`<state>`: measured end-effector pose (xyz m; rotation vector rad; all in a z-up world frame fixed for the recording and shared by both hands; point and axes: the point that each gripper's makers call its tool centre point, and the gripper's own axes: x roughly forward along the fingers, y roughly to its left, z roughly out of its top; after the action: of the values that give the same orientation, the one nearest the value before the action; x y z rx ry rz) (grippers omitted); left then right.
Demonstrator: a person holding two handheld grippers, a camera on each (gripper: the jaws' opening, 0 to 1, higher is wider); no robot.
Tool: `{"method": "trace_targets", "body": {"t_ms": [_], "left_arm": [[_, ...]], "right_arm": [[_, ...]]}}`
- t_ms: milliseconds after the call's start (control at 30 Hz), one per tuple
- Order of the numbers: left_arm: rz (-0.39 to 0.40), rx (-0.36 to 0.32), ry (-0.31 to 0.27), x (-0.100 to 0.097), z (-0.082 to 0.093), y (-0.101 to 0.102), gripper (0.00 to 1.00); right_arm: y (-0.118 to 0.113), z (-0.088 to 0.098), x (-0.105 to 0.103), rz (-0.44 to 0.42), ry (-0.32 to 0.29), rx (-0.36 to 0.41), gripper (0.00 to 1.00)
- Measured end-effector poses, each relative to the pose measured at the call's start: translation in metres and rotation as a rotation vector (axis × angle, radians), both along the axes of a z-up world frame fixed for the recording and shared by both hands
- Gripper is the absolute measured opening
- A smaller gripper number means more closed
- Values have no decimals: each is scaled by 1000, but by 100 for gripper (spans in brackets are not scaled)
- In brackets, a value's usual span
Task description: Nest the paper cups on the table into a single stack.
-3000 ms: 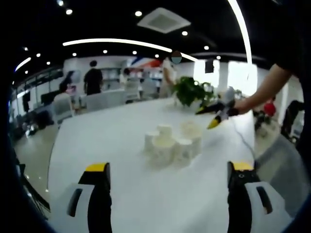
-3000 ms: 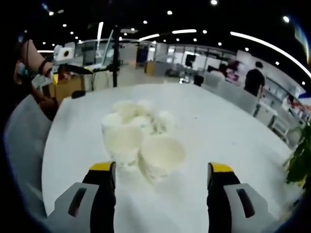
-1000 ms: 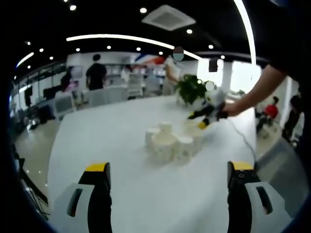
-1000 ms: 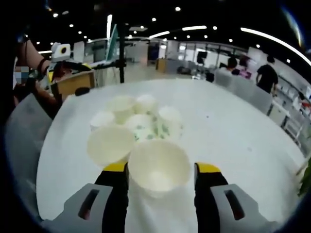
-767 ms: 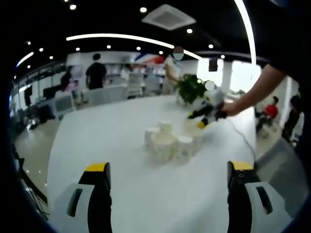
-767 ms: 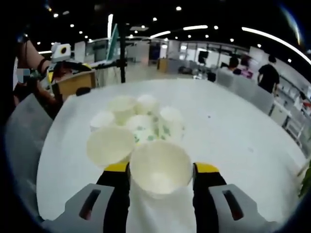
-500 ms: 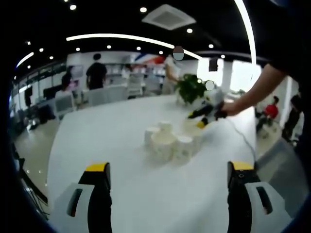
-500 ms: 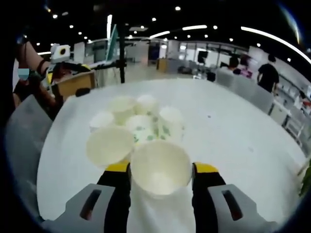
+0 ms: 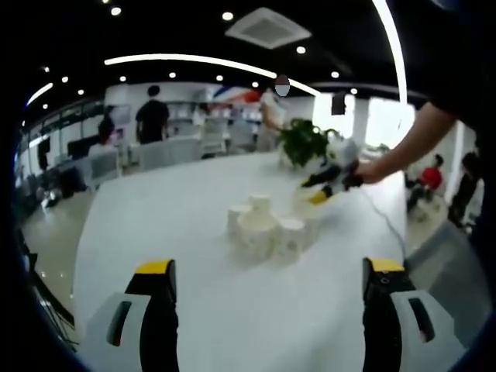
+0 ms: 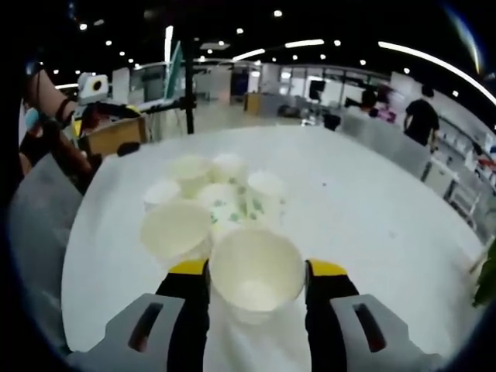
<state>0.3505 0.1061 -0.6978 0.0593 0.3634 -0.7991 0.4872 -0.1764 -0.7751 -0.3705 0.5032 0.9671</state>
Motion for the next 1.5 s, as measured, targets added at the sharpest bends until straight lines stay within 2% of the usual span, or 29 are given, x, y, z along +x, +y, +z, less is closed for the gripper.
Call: {"method": "trace_targets", "body": {"t_ms": [233, 533, 1200, 1500], "left_arm": [[-10, -5, -4, -3, 2, -2, 100], [-32, -10, -12, -5, 5, -11, 100], [-60, -18, -25, -8, 7, -18, 100], [-60, -20, -32, -9, 7, -18, 100]], "right_arm": [[-9, 10, -8, -17, -24, -6, 45], [-19, 24, -30, -39, -46, 2, 45], [-24, 55, -64, -54, -101, 39, 43], [-12, 76, -81, -39, -124, 68, 43]]}}
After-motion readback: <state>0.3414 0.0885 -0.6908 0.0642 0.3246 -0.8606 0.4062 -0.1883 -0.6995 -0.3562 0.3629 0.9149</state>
